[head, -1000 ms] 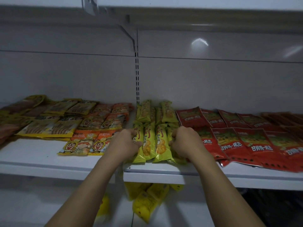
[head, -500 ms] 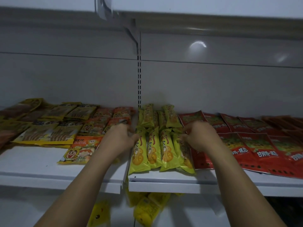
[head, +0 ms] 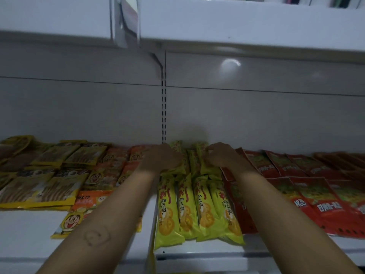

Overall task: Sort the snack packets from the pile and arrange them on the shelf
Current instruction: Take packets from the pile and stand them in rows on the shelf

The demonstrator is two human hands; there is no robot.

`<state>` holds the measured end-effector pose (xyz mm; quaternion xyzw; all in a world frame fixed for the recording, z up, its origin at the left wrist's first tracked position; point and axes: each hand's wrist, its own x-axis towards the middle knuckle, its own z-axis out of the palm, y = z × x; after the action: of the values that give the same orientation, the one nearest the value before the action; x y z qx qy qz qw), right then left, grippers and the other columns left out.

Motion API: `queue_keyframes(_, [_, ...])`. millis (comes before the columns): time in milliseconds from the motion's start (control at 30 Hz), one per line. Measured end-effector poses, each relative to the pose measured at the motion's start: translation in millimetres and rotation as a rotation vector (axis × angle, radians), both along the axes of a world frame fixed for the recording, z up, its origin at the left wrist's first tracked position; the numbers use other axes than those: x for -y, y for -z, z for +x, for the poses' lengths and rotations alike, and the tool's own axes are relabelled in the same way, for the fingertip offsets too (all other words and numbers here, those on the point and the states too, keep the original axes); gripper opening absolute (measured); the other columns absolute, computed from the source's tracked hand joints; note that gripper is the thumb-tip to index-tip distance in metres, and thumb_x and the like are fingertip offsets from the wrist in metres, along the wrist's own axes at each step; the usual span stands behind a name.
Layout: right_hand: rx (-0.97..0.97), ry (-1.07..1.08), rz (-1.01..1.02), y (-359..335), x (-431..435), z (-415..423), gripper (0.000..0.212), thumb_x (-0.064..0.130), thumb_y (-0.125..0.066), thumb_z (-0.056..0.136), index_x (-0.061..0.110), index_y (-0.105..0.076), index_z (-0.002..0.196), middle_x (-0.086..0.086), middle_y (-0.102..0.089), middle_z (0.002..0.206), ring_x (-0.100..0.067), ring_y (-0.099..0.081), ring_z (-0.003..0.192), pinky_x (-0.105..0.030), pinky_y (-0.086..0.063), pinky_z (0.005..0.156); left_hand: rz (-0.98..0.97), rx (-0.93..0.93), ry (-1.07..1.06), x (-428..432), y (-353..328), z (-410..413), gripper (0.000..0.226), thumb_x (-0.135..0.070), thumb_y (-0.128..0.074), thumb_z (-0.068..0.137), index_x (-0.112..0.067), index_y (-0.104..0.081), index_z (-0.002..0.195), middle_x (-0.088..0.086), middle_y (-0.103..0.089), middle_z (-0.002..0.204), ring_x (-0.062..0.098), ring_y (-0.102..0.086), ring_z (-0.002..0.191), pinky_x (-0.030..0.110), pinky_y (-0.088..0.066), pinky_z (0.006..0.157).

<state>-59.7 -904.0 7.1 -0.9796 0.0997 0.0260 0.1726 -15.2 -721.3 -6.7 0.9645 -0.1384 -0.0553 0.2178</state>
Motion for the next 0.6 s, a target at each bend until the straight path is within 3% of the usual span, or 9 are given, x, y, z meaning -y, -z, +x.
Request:
queue_keyframes(67, [-0.02, -0.007, 0.01, 2, -1, 5, 0.046, 0.036, -0.048, 0.101, 0.008, -0.054, 0.137, -0.016, -0.046, 0.146, -0.031, -0.045, 0.132, -0.032, -0.039, 0.101, 0.033, -0.024, 0.005, 4, 2, 5, 0.029, -0.033, -0.048, 0.098, -0.01, -0.057, 0.084, 0.0, -0.049, 0.074, 0.013, -0.048, 0.067, 0.025, -0.039, 0.064])
queue_keyframes(167, [-0.021, -0.014, 0.015, 5, 0, 9, 0.05, 0.038, -0.05, 0.1, 0.007, -0.051, 0.14, -0.016, -0.043, 0.148, -0.031, -0.044, 0.133, -0.032, -0.038, 0.103, 0.03, -0.066, 0.035, 8, 7, 12, 0.035, -0.029, -0.046, 0.098, -0.01, -0.052, 0.07, 0.001, -0.048, 0.068, 0.011, -0.045, 0.057, 0.022, -0.036, 0.051])
queue_keyframes(367, [0.058, -0.025, 0.089, 10, 1, 15, 0.052, 0.038, -0.058, 0.096, 0.011, -0.052, 0.14, -0.012, -0.045, 0.148, -0.029, -0.045, 0.132, -0.031, -0.039, 0.101, -0.098, -0.072, 0.045, 7, 13, 18, 0.034, -0.039, -0.052, 0.096, -0.012, -0.058, 0.076, -0.001, -0.055, 0.069, 0.009, -0.052, 0.059, 0.021, -0.038, 0.051])
queue_keyframes(500, [0.083, -0.035, 0.079, 16, -1, 18, 0.057, 0.039, -0.06, 0.094, 0.017, -0.046, 0.145, -0.009, -0.042, 0.151, -0.029, -0.042, 0.135, -0.033, -0.037, 0.104, -0.143, -0.034, 0.02, 9, 21, 18, 0.03, -0.045, -0.053, 0.095, -0.016, -0.06, 0.092, -0.003, -0.056, 0.08, 0.009, -0.053, 0.068, 0.024, -0.043, 0.062])
queue_keyframes(600, [0.104, -0.041, 0.055, 18, 0, 17, 0.056, 0.04, -0.059, 0.095, 0.016, -0.047, 0.145, -0.009, -0.043, 0.151, -0.029, -0.043, 0.135, -0.033, -0.037, 0.105, -0.142, -0.035, 0.007, 9, 23, 14, 0.046, -0.05, -0.053, 0.095, -0.014, -0.058, 0.122, 0.007, -0.061, 0.112, 0.023, -0.06, 0.1, 0.027, -0.042, 0.078])
